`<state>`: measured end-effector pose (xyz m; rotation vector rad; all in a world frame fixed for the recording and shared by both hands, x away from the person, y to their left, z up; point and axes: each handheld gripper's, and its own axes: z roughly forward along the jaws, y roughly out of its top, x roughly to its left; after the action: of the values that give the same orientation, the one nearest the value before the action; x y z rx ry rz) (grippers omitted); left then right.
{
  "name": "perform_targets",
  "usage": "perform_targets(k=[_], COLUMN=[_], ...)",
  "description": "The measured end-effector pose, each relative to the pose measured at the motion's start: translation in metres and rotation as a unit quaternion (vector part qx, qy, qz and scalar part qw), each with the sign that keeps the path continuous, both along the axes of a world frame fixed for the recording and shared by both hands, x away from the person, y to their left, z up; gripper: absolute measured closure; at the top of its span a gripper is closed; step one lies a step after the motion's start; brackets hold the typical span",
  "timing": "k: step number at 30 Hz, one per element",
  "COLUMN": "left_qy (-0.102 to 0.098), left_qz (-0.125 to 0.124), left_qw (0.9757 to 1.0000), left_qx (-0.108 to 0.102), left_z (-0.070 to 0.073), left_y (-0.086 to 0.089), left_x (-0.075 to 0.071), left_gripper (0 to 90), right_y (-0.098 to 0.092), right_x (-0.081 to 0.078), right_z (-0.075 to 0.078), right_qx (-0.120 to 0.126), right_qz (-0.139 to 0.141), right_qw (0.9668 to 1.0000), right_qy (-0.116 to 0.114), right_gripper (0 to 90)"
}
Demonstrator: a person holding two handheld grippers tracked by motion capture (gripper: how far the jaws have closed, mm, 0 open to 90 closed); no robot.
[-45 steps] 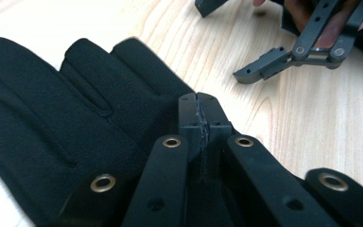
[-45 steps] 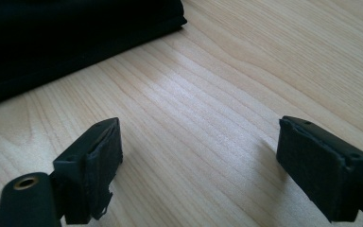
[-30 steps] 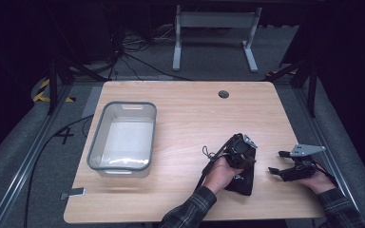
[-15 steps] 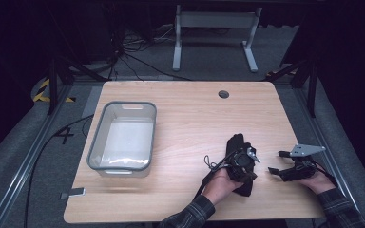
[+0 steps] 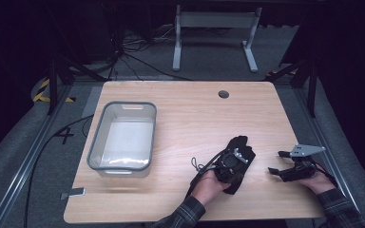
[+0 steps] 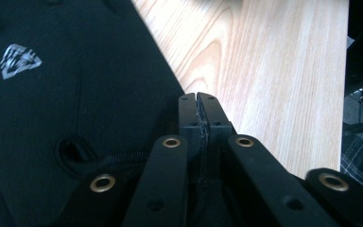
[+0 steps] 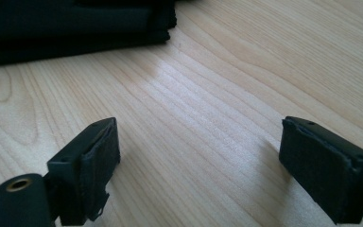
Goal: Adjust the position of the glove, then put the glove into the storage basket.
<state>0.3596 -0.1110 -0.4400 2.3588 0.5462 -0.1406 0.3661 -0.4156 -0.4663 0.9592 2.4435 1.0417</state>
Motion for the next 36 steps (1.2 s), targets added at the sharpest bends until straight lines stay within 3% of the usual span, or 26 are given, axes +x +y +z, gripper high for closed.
perform_targets(k=[17, 28, 33, 36], left_qy=[-0.005, -0.012, -0.021, -0.029], left_qz=[0.047, 0.048, 0.043, 0.040], left_qw=[0.9989, 0.9988, 0.9988, 0.9988], left_qx=[0.010, 0.003, -0.006, -0.005], left_z=[0.002, 0.007, 0.013, 0.017], left_y=[0.044, 0.050, 0.053, 0.055], left_x=[0.007, 0.009, 0.013, 0.019], left_gripper=[89.3, 86.9, 75.6, 61.6], right_y=[0.000, 0.000, 0.001, 0.001], right_x=[0.000, 0.000, 0.000, 0.000], right_z=[0.000, 0.000, 0.000, 0.000], right_qx=[0.000, 0.001, 0.001, 0.001], right_qz=[0.002, 0.005, 0.005, 0.006], right_qw=[1.0000, 1.0000, 1.0000, 1.0000], right_qy=[0.000, 0.001, 0.001, 0.001], right_gripper=[13.8, 13.8, 13.6, 13.3])
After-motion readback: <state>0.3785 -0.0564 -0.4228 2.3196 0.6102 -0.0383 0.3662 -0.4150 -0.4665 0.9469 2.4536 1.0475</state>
